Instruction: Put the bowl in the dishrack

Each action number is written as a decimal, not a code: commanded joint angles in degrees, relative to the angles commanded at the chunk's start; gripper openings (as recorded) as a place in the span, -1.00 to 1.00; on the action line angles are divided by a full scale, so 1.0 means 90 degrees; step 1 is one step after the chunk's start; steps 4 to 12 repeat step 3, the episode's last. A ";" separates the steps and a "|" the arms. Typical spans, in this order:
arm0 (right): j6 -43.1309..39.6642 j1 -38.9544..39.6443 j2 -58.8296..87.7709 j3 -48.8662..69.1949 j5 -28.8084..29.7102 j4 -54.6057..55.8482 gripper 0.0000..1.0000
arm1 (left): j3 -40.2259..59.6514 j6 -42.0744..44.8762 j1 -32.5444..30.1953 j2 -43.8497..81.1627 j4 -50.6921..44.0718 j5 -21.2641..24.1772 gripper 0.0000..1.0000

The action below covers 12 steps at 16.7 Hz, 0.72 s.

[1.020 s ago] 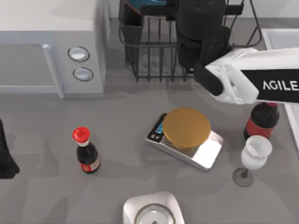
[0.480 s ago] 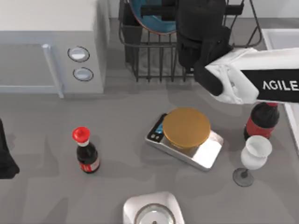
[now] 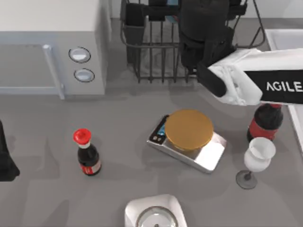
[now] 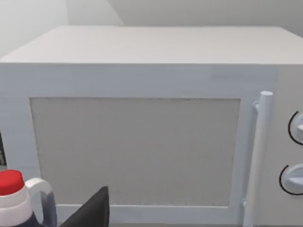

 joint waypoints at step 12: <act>0.0000 0.0000 0.0000 0.0000 0.0000 0.0000 1.00 | 0.0000 0.0000 0.0000 0.0000 0.0000 0.0000 1.00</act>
